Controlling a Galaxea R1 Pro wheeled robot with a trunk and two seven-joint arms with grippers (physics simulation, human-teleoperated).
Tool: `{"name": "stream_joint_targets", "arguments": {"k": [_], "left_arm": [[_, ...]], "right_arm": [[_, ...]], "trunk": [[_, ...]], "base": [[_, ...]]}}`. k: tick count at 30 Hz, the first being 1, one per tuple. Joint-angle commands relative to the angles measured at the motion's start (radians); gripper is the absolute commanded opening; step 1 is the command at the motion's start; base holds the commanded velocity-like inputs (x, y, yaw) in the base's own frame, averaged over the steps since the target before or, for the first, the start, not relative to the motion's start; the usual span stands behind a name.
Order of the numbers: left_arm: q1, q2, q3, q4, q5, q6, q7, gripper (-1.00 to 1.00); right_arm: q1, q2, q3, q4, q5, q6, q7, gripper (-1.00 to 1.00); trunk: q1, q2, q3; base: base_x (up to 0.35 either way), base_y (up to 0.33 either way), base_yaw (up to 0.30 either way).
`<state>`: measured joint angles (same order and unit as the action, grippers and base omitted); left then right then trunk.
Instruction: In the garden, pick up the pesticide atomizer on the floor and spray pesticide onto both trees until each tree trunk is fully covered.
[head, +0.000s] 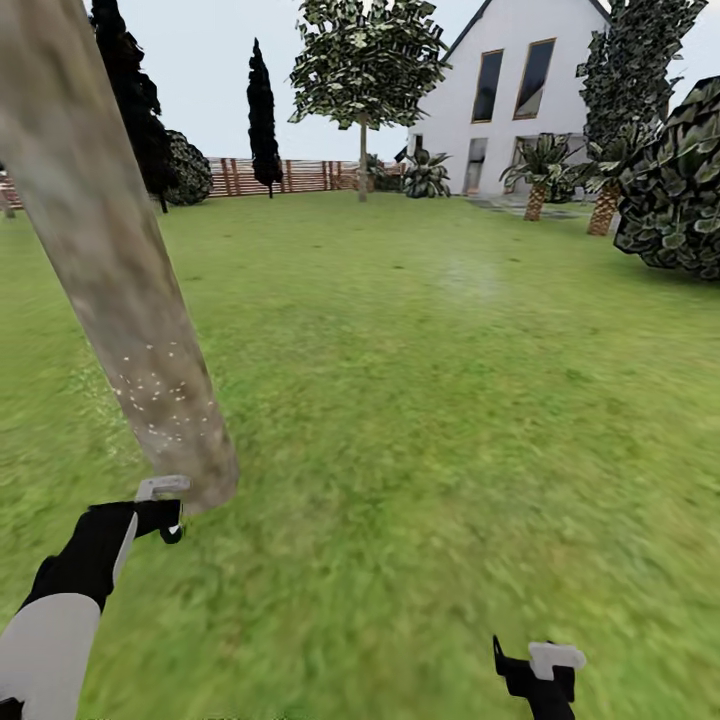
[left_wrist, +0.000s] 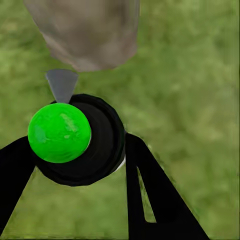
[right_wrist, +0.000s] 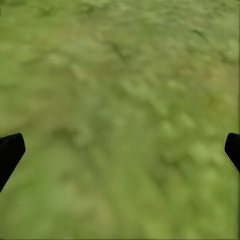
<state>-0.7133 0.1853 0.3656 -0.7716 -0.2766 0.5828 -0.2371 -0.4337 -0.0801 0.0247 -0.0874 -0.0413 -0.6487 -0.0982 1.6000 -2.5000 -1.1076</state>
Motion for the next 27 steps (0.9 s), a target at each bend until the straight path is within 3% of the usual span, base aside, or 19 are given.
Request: {"name": "stream_joint_targets", "arguments": {"k": [1, 4, 13, 16, 22, 27], "left_arm": [[0.0, 0.002, 0.0, 0.0, 0.004, 0.0, 0.022, -1.0], [0.0, -0.001, -0.006, 0.003, 0.005, 0.0, 0.062, -1.0], [0.0, -0.004, -0.011, 0.005, 0.004, 0.0, 0.074, -1.0], [0.0, 0.0, -0.01, 0.011, 0.005, 0.002, 0.117, -1.0], [0.0, -0.009, -0.013, 0.012, 0.006, 0.001, 0.124, -1.0], [0.0, -0.009, -0.012, 0.012, 0.007, 0.001, 0.124, -1.0]], "right_arm": [[0.0, 0.0, 0.0, 0.0, 0.0, 0.0, 0.0, 1.0], [0.0, 0.0, 0.0, 0.0, 0.0, 0.0, 0.0, 1.0], [0.0, 0.0, 0.0, 0.0, 0.0, 0.001, 0.0, 1.0], [0.0, 0.0, 0.0, 0.0, 0.0, 0.001, 0.0, 1.0], [0.0, 0.0, 0.0, 0.0, 0.0, 0.001, 0.0, 1.0], [0.0, 0.0, 0.0, 0.0, 0.0, 0.0, 0.0, 1.0]], "trunk": [[0.0, 0.0, 0.0], [0.0, 0.0, 0.0], [0.0, 0.0, 0.0], [0.0, 0.0, 0.0], [0.0, 0.0, 0.0], [0.0, 0.0, 0.0]], "base": [[0.006, -0.272, 0.243], [0.001, -0.141, 0.269], [0.105, -0.192, 0.074], [0.174, -0.244, 0.246], [0.161, -0.244, 0.262], [0.151, -0.244, 0.031]]}}
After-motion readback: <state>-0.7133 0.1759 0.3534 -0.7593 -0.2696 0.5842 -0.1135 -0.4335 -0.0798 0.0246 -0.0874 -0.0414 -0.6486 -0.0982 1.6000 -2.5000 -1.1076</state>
